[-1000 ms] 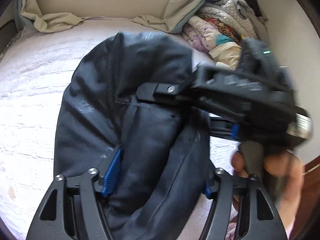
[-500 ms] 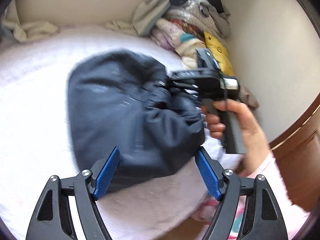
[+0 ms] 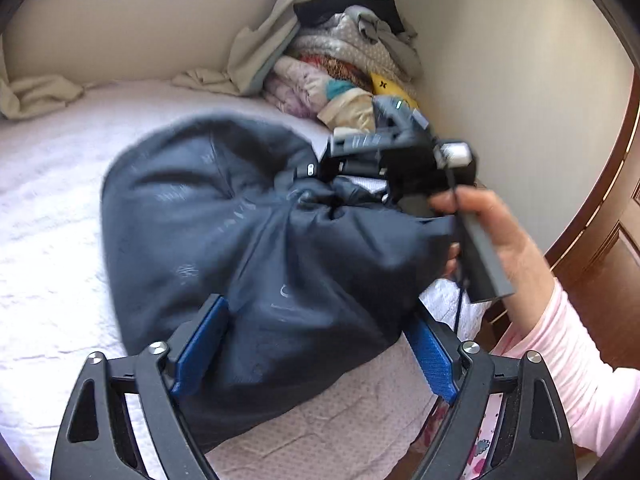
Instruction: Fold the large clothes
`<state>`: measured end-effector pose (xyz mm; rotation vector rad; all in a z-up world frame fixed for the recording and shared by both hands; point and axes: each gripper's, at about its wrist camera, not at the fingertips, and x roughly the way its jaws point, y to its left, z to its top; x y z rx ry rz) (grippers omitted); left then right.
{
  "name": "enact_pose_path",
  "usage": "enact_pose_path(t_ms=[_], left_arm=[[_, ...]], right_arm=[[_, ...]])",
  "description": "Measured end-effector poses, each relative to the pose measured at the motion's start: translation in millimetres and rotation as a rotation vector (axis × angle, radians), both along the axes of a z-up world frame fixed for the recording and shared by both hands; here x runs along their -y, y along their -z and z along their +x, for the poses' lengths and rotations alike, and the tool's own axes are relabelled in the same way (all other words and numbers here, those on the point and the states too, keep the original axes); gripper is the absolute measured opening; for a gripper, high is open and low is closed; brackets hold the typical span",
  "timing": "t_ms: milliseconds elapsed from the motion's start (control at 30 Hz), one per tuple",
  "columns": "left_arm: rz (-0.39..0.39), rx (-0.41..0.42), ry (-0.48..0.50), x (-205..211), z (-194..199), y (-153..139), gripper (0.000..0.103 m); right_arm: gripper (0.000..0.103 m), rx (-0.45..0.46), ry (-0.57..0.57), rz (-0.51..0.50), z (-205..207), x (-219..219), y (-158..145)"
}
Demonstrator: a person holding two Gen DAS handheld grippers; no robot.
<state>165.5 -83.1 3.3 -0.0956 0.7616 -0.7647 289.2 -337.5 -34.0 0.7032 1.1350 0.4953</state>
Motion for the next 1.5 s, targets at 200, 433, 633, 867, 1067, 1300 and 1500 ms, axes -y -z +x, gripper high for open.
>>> enact_pose_path(t_ms=[200,433,633,867,1067,1300,1500], left_arm=[[0.02,0.006,0.012,12.9,5.6,5.3,0.09],[0.066,0.015,0.001,19.3,-1.0,10.7,0.091],[0.154,0.088,-0.089,3.9,-23.0,2.7,0.093],[0.243,-0.001,-0.229,-18.4,-27.1,42.3,0.095],[0.321,-0.085,-0.298,-15.4,-6.8,88.1,0.096],[0.318,-0.107,-0.306,-15.1,-7.5,97.0,0.096],[0.295,-0.16,-0.298,-13.8,-6.2,102.9,0.096]], right_arm=[[0.081,0.027,-0.095,-0.066,-6.1,-30.0,-22.5],[0.063,0.167,-0.2,-0.372,-16.9,-80.1,-36.8],[0.032,0.173,-0.13,-0.26,-12.3,-60.2,-43.8],[0.024,0.194,-0.05,-0.134,-13.3,-37.0,-55.9],[0.023,0.239,-0.058,-0.127,-21.7,-35.6,-68.1],[0.021,0.261,-0.017,-0.158,-29.4,-10.5,-73.8],[0.021,0.242,0.034,-0.204,-34.9,30.0,-62.1]])
